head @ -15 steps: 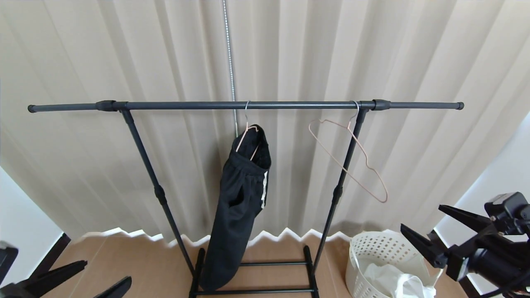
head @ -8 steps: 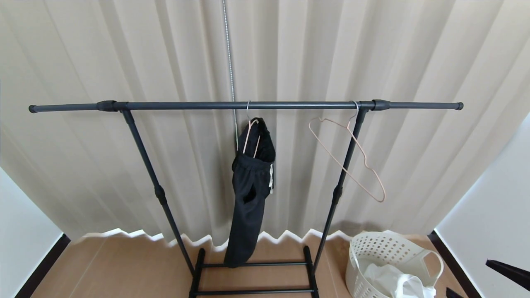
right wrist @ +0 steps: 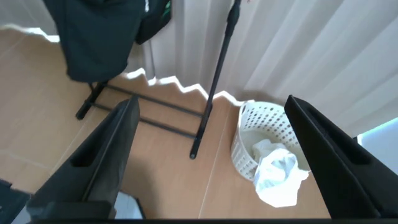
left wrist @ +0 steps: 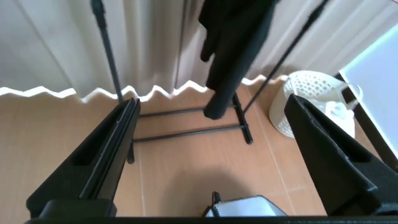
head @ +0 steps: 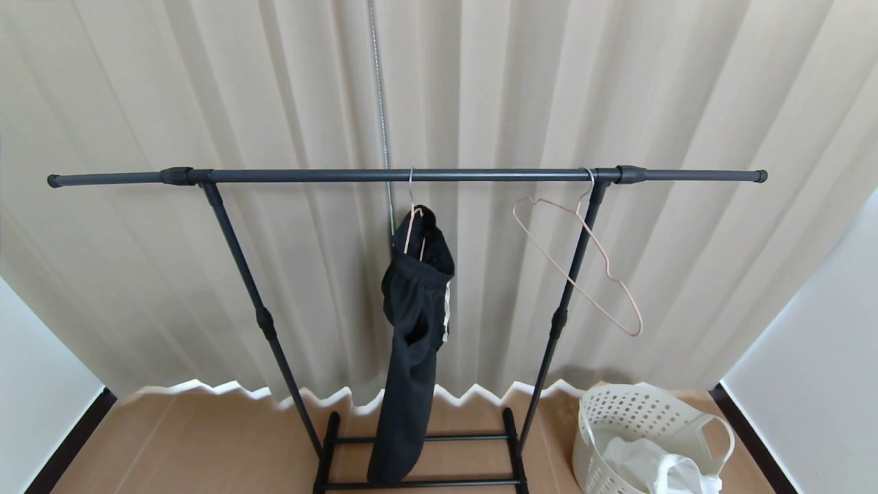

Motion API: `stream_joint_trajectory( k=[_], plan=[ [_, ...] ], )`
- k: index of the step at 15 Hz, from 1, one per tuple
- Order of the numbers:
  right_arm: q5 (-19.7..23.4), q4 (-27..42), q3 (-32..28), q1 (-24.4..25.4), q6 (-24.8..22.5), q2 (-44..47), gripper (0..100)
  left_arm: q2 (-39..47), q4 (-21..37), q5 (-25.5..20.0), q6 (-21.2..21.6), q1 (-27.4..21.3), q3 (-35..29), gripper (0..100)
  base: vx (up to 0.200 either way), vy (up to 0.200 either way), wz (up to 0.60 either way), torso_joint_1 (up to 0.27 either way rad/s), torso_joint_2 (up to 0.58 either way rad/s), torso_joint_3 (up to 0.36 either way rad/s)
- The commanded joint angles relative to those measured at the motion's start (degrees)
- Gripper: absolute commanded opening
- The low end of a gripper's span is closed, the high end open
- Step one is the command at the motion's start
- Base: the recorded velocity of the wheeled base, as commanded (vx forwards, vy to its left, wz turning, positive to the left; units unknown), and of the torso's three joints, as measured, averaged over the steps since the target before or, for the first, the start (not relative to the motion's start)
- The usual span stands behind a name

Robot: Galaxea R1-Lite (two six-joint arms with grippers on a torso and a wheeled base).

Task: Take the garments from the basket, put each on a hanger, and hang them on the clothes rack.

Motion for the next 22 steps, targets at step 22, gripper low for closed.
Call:
stream_joint_trajectory(
  k=[22],
  plan=[
    [-1.01,-0.31,0.0,-11.0,5.12,-15.24,100,-22.74,5.33,1.17,6.75,10.19,0.02,100,0.0,0.0,0.0,0.0,0.0,0.0]
  ],
)
